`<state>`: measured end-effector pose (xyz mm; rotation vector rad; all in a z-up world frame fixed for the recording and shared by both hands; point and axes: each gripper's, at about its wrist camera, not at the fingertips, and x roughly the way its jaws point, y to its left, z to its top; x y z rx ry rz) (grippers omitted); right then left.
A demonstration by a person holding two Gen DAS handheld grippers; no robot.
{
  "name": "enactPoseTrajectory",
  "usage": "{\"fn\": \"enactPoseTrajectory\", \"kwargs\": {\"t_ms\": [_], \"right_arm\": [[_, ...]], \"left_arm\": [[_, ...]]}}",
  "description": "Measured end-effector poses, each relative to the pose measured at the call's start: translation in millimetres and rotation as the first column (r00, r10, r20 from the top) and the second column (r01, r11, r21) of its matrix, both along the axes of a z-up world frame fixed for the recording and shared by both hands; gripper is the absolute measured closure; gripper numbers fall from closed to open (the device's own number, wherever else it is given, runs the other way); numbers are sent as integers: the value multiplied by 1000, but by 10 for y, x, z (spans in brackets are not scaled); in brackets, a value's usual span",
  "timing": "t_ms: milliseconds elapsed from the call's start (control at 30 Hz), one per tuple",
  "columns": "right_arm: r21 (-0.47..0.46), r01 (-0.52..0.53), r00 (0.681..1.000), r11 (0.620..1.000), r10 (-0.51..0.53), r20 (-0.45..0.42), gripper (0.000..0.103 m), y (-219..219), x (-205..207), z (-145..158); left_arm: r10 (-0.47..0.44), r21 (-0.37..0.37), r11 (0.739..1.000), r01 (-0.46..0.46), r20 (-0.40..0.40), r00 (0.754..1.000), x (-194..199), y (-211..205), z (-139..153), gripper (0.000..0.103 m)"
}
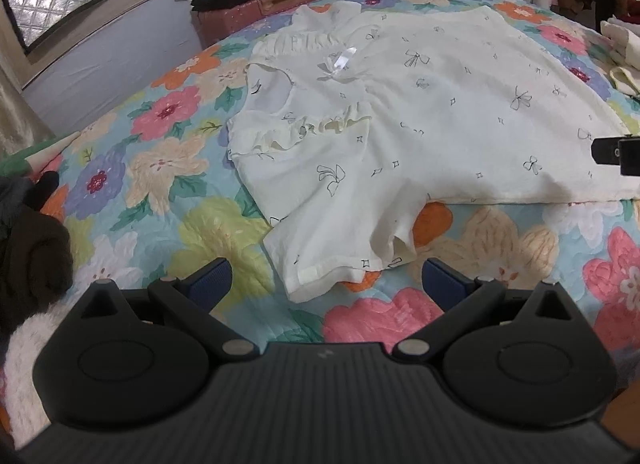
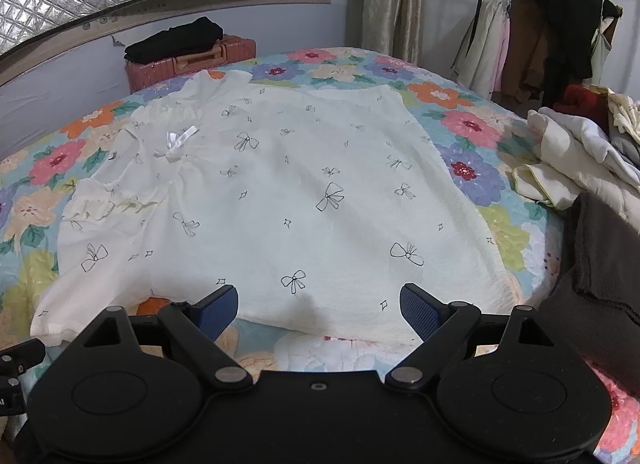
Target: Fold clothes
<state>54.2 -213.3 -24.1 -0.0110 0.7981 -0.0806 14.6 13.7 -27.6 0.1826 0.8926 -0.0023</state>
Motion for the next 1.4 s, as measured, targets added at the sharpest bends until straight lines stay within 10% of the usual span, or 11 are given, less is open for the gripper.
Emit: {"fn": "enactPoseTrajectory", "kwargs": {"t_ms": [633,767,1067,1200,1300,1367,1400], "right_arm": [[360,-141,988,922,152,-2,12,212,356,-502],[440,-176,978,881,208,-26,12,391,471,-726],[617,-188,957,765,284,-60,12,723,650,-1150],[584,-216,954,782,295,-42,11,901,692,-1248],[535,-285,943,795,331,10,42,1004,643,-1231],[528,-310,934,791,357,13,72,995,649,-1217],[521,-313,933,794,360,13,84,969,632,-1213]], "left_arm": [[60,-170,982,-80,-125,990,945,985,-186,1],[10,-212,977,-39,-138,990,1176,1084,-335,17],[-82,-441,897,-25,-222,972,1196,1169,-695,24],[-66,-449,891,-63,-267,962,1259,1158,-827,11],[-73,-440,896,-54,-267,961,1272,1085,-848,6],[-89,-405,914,-15,-237,967,1241,1002,-835,31],[-100,-381,924,8,-223,970,1216,952,-821,94]]}}
